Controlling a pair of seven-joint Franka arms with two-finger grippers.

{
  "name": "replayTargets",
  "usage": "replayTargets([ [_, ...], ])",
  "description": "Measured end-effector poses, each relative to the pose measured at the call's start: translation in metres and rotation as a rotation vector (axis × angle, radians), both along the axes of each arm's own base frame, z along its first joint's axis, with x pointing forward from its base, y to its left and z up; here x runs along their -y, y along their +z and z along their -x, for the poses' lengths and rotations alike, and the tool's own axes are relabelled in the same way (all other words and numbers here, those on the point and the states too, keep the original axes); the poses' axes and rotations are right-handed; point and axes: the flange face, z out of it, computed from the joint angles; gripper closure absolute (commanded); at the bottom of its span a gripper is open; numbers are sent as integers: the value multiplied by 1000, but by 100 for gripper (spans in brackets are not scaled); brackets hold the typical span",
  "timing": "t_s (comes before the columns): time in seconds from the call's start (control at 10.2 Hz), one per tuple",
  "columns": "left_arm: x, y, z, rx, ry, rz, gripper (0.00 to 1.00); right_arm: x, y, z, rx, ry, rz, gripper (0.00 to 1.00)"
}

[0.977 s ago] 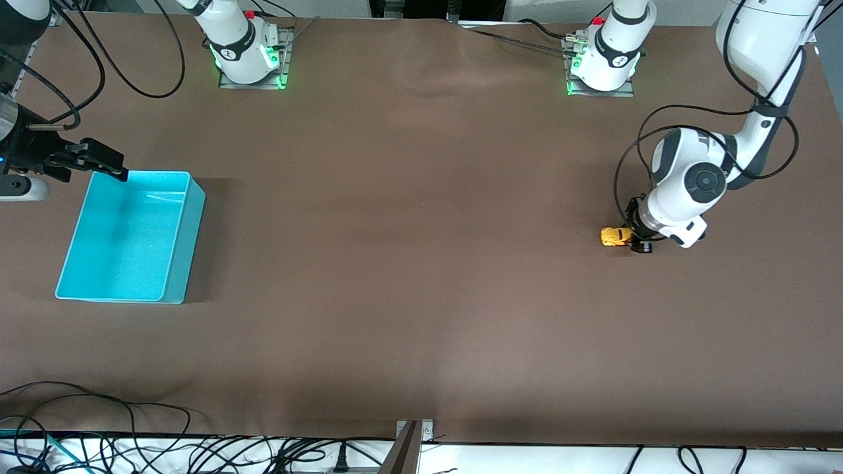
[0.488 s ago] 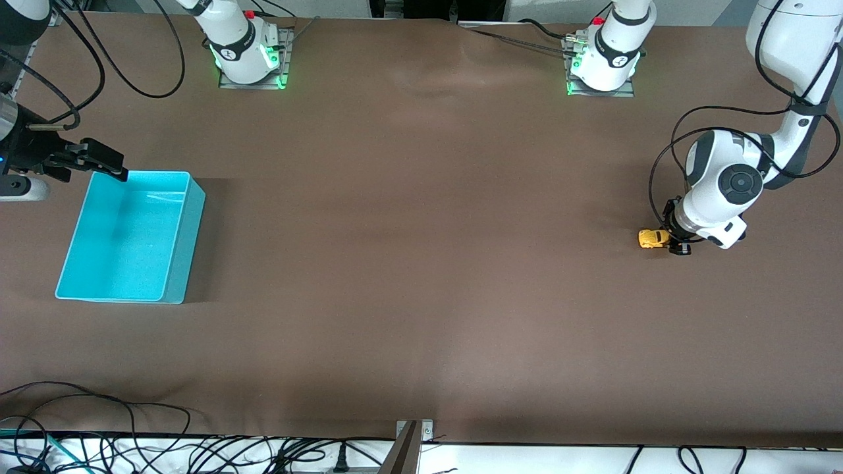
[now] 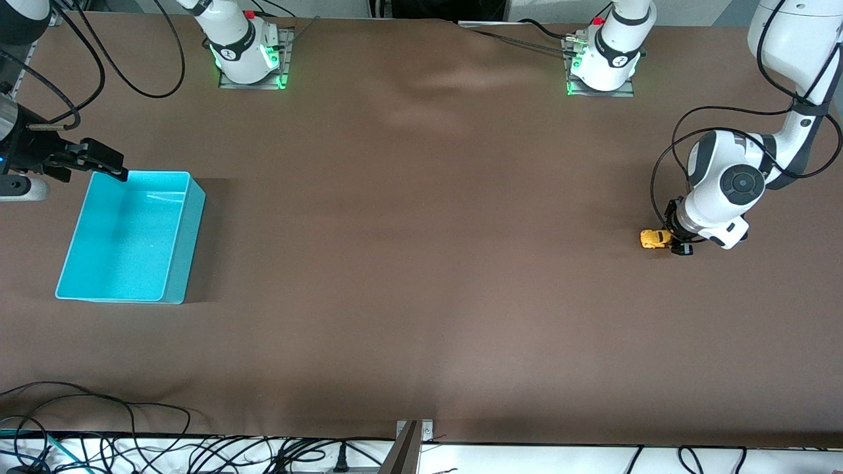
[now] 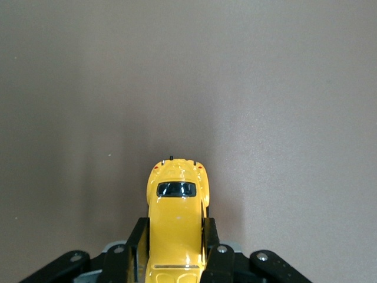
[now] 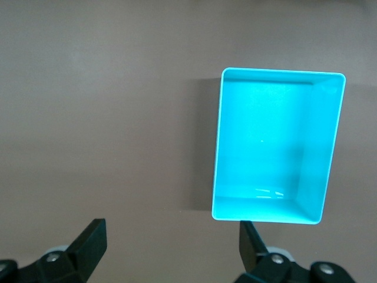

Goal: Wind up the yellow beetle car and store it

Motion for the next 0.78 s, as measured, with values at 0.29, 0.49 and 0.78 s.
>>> replayTargets([
  [0.29,-3,0,0,1,3,-2,50,0,0,0,0,0,0,0],
  [0.49,-8,-8,-2,4,5,1,10,0,0,0,0,0,0,0],
  [0.78,-16,-26,-14,22,14,18,0,0,0,0,0,0,0,0],
])
